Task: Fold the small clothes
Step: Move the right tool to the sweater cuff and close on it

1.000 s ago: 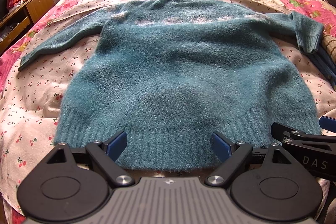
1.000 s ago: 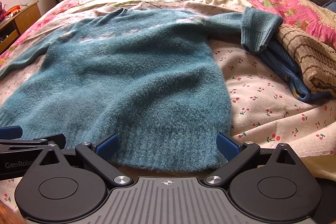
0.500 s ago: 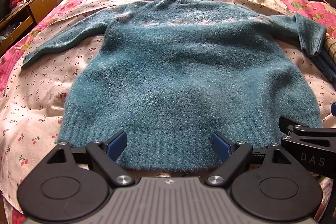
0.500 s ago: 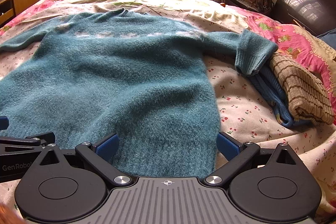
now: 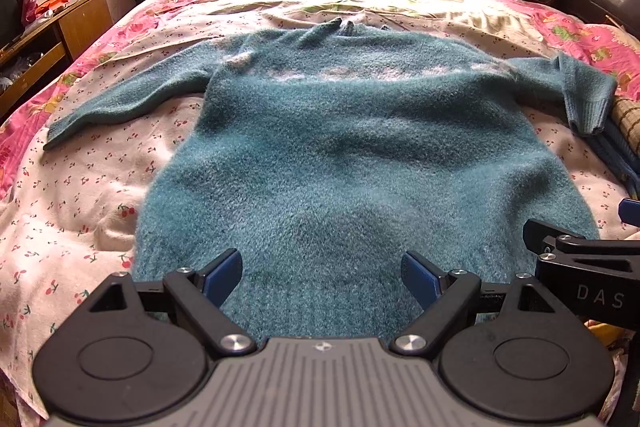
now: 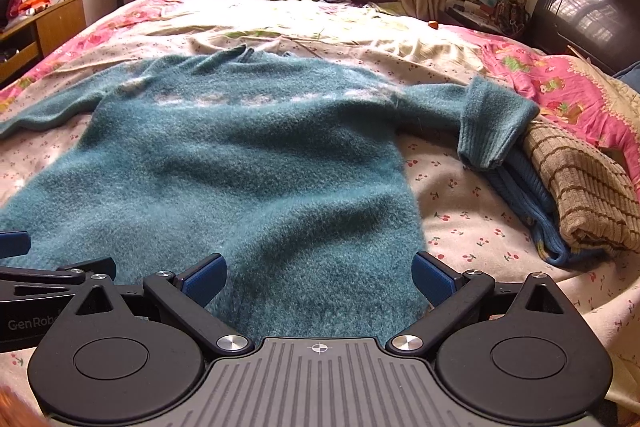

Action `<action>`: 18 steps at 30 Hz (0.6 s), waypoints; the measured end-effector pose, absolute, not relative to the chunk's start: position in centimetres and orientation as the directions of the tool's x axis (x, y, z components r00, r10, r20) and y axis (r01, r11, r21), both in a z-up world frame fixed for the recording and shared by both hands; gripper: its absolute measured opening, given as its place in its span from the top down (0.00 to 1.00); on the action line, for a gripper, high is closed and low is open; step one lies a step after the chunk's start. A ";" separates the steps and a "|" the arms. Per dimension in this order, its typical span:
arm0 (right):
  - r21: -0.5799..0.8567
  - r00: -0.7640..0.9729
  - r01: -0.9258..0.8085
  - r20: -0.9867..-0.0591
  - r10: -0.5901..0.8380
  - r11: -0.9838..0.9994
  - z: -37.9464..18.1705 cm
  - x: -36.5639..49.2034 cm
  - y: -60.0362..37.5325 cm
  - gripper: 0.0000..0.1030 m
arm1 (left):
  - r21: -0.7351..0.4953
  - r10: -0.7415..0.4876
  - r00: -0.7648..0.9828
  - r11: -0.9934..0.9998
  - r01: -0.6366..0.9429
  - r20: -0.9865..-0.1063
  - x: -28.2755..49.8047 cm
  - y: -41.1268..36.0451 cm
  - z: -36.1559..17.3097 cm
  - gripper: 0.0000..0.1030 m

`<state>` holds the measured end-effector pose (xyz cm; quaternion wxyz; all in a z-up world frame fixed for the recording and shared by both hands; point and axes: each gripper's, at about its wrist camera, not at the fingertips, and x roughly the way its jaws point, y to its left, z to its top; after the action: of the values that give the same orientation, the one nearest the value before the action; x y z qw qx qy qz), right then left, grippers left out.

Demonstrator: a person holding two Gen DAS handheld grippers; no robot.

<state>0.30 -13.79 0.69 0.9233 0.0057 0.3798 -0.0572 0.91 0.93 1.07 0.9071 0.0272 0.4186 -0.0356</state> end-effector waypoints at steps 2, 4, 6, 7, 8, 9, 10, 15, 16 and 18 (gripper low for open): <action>0.003 0.709 0.110 -0.701 -0.076 0.994 0.9 1.0 -14.4 0.04 | 0.020 -0.049 0.654 0.995 0.098 -0.755 1.7 0.7 1.5 0.07; 0.040 0.708 0.116 -0.704 -0.054 0.992 0.8 1.9 -15.2 0.04 | 0.021 -0.057 0.657 0.994 0.111 -0.752 2.9 0.2 1.7 0.07; 0.068 0.700 0.130 -0.713 -0.042 0.989 0.4 3.0 -16.1 0.05 | 0.019 -0.065 0.650 0.992 0.121 -0.757 4.2 -0.5 1.5 0.07; 0.080 0.696 0.134 -0.717 -0.037 0.988 0.2 3.5 -16.5 0.08 | 0.022 -0.067 0.647 0.992 0.128 -0.759 4.9 -0.9 1.4 0.07; 0.090 0.690 0.142 -0.723 -0.034 0.986 -0.1 4.0 -17.0 0.09 | 0.026 -0.067 0.645 0.991 0.134 -0.761 5.5 -1.4 1.2 0.07; 0.096 0.687 0.150 -0.726 -0.034 0.984 -0.2 4.4 -17.5 0.09 | 0.031 -0.068 0.644 0.989 0.142 -0.762 6.1 -1.8 1.1 0.07; 0.099 0.685 0.156 -0.728 -0.036 0.983 -0.4 4.7 -17.8 0.09 | 0.036 -0.071 0.642 0.988 0.152 -0.764 6.7 -2.4 1.0 0.07; 0.099 0.683 0.173 -0.729 -0.047 0.980 -1.0 6.4 -20.3 0.09 | 0.024 -0.111 0.625 0.979 0.204 -0.773 9.3 -4.5 0.6 0.07; 0.089 0.685 0.175 -0.726 -0.056 0.981 -1.0 6.7 -20.8 0.09 | 0.019 -0.121 0.624 0.977 0.213 -0.772 9.8 -5.0 0.6 0.07; 0.050 0.691 0.184 -0.717 -0.093 0.982 -1.0 7.4 -22.1 0.09 | 0.016 -0.137 0.626 0.973 0.232 -0.767 10.8 -5.9 0.7 0.07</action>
<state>7.40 -22.12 -1.01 0.9177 0.0591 0.3855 -0.0756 10.80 -5.88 0.73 0.9000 0.0566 0.4198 -0.1025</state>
